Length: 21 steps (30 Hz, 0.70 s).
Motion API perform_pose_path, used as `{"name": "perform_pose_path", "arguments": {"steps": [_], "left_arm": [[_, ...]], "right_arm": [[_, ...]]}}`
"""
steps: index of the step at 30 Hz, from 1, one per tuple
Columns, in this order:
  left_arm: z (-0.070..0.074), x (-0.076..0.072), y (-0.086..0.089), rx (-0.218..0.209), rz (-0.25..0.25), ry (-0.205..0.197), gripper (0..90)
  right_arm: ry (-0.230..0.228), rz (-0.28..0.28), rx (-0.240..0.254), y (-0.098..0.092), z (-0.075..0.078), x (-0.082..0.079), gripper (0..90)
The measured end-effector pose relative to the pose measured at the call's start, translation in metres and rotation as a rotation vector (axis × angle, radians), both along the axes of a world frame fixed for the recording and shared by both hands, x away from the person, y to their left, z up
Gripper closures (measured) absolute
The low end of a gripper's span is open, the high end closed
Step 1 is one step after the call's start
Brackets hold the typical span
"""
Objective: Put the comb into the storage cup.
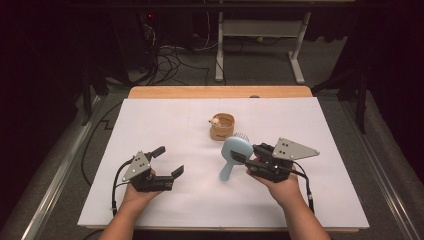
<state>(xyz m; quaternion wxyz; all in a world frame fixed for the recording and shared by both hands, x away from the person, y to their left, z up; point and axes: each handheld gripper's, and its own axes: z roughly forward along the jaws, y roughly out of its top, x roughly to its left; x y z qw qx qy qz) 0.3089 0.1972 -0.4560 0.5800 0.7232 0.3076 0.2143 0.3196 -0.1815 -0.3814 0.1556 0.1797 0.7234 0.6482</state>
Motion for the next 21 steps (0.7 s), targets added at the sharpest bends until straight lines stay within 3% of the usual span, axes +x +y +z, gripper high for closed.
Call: {"name": "perform_pose_path", "arguments": {"steps": [5, 21], "left_arm": [[-0.001, 0.001, 0.002, 0.025, 0.026, 0.001, 0.6], [-0.004, 0.000, 0.012, 0.021, 0.050, 0.011, 0.2]], "right_arm": [[-0.009, -0.029, 0.008, -0.009, -0.001, -0.002, 65.3], [-0.023, -0.124, 0.012, -0.037, -0.005, -0.008, 64.9]]}}
